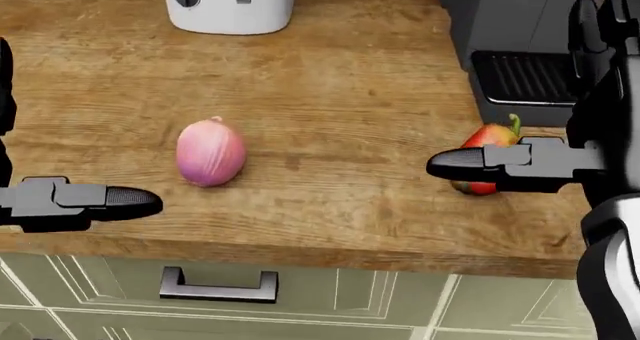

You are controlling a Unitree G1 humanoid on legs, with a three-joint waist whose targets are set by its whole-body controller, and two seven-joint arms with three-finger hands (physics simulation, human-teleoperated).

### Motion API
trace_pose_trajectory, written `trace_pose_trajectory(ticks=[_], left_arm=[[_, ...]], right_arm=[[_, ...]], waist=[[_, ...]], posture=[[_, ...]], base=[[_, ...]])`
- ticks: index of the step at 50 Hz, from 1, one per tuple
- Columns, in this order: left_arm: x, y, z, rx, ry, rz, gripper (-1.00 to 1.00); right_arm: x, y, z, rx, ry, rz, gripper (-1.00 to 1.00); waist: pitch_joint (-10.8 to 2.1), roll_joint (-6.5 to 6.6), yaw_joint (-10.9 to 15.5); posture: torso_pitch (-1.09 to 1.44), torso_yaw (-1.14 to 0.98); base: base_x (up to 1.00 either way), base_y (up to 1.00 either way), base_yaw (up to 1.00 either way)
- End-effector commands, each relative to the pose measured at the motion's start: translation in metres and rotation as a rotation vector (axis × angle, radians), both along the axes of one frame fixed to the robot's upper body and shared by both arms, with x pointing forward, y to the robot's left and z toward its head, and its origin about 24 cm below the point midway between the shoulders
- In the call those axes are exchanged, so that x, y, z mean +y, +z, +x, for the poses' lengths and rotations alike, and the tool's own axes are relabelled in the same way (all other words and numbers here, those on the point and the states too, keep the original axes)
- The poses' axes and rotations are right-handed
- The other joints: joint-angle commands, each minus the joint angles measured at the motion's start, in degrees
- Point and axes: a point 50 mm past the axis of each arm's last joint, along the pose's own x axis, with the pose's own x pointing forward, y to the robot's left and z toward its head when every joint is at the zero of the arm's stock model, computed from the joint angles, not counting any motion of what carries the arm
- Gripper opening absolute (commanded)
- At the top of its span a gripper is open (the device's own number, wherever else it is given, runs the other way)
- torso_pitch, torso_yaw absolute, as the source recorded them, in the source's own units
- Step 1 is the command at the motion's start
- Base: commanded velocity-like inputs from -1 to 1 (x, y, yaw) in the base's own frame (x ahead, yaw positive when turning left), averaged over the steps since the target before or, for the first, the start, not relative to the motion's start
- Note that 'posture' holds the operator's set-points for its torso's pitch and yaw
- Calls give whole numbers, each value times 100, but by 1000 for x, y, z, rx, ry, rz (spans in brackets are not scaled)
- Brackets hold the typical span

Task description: Place the avocado, onion, tomato and bell pepper on the cutting board.

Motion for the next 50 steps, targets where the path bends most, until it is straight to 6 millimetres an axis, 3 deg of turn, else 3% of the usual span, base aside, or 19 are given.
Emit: trace_pose_trajectory(ticks=[1,3,5,11,22,50], left_arm=[[-3,10,-2,-58,-14,10,100],[-3,10,-3,-60,-14,11,100],[-3,12,-3,-64,-14,8,100],[-3,13,-3,-71,-16,12,100],[-2,11,-2,-71,-8,11,100],[-5,9,-1,-82,-34,-6,100]], right_arm=[[-2,10,-5,-58,-16,-13,100],[-3,10,-5,-59,-19,-10,100],[-4,10,-5,-58,-22,-9,100],[-4,9,-8,-50,-26,-23,100],[-6,5,-16,-48,-32,-23,100],[-4,-19,12,55,-214,-180,100]], waist=[[-133,-92,-8],[-136,58,34],[-217,85,19],[-238,163,-1],[-226,166,-22],[-283,179,4]], posture=[[0,0],[0,0],[0,0],[0,0],[0,0],[0,0]], base=[[0,0,0],[0,0,0],[0,0,0],[0,0,0],[0,0,0],[0,0,0]])
